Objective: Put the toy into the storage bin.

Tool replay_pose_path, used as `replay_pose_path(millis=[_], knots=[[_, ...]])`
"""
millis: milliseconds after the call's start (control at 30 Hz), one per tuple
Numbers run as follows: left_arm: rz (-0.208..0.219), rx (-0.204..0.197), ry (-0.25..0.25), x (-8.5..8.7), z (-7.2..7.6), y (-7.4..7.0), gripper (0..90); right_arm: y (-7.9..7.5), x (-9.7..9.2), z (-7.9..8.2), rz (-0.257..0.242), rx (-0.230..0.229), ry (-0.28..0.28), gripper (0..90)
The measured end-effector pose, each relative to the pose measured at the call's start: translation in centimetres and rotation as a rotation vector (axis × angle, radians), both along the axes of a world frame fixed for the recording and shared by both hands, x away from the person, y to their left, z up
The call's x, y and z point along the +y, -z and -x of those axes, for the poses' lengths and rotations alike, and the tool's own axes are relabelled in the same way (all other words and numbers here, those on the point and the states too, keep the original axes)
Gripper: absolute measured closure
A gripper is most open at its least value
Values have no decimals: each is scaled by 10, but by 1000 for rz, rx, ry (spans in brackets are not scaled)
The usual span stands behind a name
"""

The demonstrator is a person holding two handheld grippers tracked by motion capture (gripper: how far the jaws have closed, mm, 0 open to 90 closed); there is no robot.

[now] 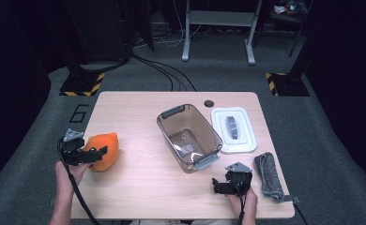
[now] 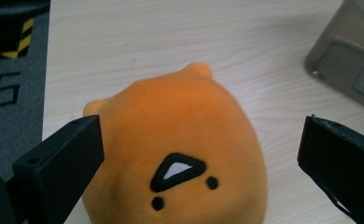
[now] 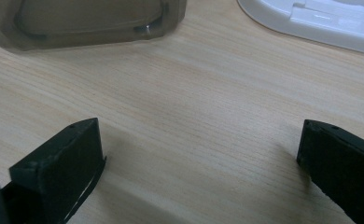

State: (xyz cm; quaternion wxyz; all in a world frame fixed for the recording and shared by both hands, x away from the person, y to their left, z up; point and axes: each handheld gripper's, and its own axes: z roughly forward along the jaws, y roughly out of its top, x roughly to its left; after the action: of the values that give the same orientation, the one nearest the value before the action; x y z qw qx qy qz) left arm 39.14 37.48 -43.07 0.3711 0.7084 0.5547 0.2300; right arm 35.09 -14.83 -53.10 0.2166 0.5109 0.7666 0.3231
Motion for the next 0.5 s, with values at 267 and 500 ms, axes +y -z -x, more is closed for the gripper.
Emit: replay_pose_path(millis=[267,500], knots=[[44,84,-58,9,-9,22,31,0,0,0,-1,-2,0,0],[34,113,-49,5,-10,31,230,0,0,0,-3,0,-1,0]])
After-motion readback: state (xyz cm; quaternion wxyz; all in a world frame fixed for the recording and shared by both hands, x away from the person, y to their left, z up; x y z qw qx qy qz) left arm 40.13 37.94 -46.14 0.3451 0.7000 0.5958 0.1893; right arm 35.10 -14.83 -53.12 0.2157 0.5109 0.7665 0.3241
